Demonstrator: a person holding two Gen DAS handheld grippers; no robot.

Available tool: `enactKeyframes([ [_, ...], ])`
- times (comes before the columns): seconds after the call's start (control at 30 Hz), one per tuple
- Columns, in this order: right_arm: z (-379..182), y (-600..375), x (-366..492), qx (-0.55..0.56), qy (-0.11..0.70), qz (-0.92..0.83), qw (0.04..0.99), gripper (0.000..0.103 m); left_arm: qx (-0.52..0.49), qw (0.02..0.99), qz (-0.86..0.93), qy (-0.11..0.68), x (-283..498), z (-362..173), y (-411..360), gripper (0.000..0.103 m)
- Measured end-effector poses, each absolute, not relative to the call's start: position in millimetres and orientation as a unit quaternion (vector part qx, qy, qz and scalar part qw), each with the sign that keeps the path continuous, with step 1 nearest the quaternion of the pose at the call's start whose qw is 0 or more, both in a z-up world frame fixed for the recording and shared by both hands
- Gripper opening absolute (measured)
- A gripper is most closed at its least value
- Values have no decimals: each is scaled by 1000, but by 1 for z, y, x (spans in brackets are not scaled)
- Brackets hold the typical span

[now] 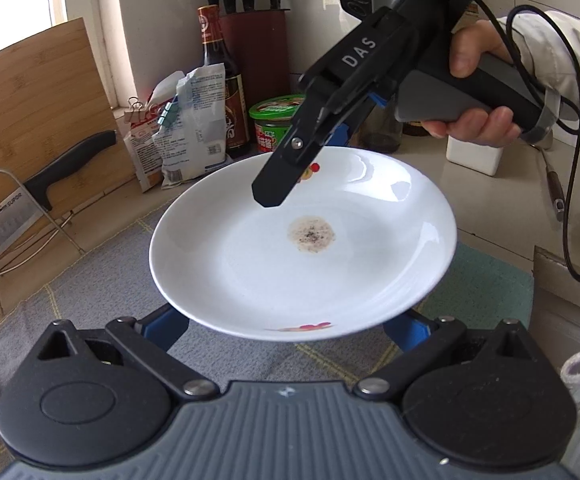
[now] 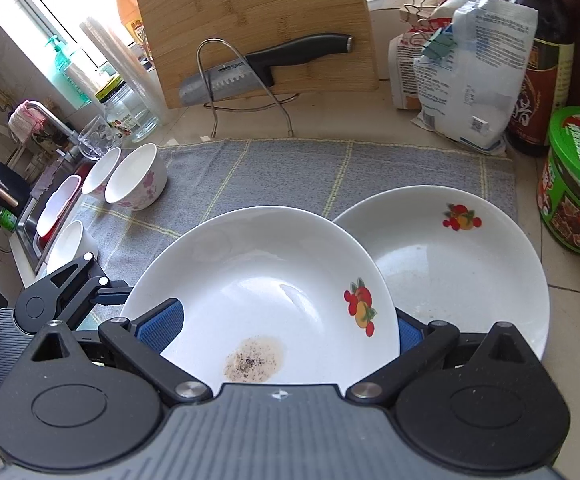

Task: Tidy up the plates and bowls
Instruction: 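Lower the stained plate onto the plate stack by the green jar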

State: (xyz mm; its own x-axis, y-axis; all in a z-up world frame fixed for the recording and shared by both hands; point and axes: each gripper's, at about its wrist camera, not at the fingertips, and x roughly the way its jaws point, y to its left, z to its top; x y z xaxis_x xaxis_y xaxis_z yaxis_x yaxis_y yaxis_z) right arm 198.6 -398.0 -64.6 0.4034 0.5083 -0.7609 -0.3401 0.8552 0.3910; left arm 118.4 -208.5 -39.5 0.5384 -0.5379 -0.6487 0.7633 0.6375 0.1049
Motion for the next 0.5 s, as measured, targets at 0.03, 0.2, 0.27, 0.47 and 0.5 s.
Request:
enactKeyframes([
  [0.03,-65,-401,198,89,483,252,834,103,192,854,-383,294,120,-41,-211,102],
  [0.2,-68,-421,195,99,483,236,837,103,195,847,-398,293,125,-44,-226,102],
  [0.27,-70,-428,194,104,483,231,838,103,197,844,-403,294,127,-45,-231,102],
  [0.47,-75,-445,195,113,486,218,839,103,197,837,-415,296,133,-49,-245,102],
  [0.5,-76,-448,195,115,486,216,839,103,198,837,-417,296,134,-49,-247,102],
])
